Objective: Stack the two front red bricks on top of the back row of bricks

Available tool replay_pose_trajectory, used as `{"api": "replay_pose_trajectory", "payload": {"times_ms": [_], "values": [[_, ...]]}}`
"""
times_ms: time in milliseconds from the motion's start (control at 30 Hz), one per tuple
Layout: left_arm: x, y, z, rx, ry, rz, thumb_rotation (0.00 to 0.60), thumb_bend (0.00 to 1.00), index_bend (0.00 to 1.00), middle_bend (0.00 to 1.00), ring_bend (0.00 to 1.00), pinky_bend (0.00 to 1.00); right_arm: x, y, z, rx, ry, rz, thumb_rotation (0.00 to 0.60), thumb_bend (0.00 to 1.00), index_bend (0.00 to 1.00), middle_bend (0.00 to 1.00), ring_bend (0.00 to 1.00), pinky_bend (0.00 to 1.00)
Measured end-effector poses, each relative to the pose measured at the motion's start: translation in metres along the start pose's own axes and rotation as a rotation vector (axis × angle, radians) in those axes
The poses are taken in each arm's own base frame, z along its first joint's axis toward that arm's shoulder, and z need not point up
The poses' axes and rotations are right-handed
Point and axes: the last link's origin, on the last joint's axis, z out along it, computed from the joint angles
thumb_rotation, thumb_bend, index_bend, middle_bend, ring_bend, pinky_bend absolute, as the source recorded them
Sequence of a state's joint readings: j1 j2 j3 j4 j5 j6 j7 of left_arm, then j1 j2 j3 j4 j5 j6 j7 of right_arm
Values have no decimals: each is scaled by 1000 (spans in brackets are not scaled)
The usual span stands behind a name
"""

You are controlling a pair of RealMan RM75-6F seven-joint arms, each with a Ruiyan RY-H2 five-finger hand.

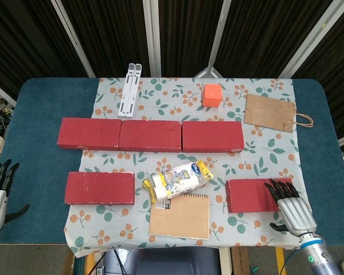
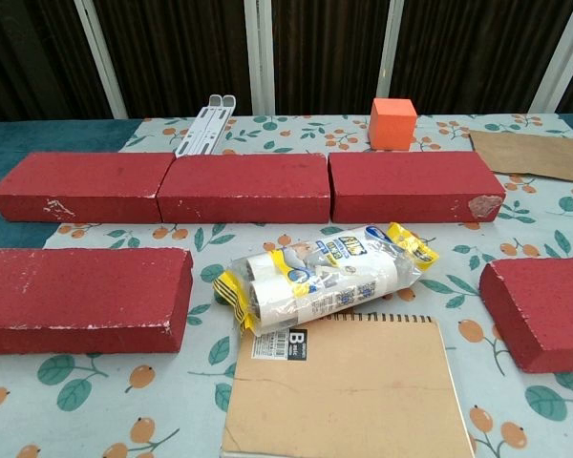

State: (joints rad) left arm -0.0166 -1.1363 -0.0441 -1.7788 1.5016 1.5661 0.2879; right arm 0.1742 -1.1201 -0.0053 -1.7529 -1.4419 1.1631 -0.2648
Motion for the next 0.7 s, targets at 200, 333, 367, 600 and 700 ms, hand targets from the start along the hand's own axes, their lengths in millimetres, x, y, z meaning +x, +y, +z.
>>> {"api": "replay_pose_trajectory", "payload": {"times_ms": [200,333,367,600,700], "values": [[-3,3,1,1,-5,17,600,0,49,0,0,62,-1,-8,21,9,-60,-43,600,63,0,0,0,0],[-4,3,2,9,-4,27,600,0,49,0,0,62,-1,-12,35,7,-90,-72,600,63,0,0,0,0],[-4,3,2,10,-3,29,600,0,49,0,0,62,-1,-12,37,6,-97,-79,600,63,0,0,0,0],[-7,5,2,21,-5,45,600,0,49,0,0,62,3,-11,56,-5,-141,-127,600,63,0,0,0,0],[-8,6,2,20,-7,53,600,0,49,0,0,62,6,-10,62,-5,-158,-141,600,63,0,0,0,0]]}}
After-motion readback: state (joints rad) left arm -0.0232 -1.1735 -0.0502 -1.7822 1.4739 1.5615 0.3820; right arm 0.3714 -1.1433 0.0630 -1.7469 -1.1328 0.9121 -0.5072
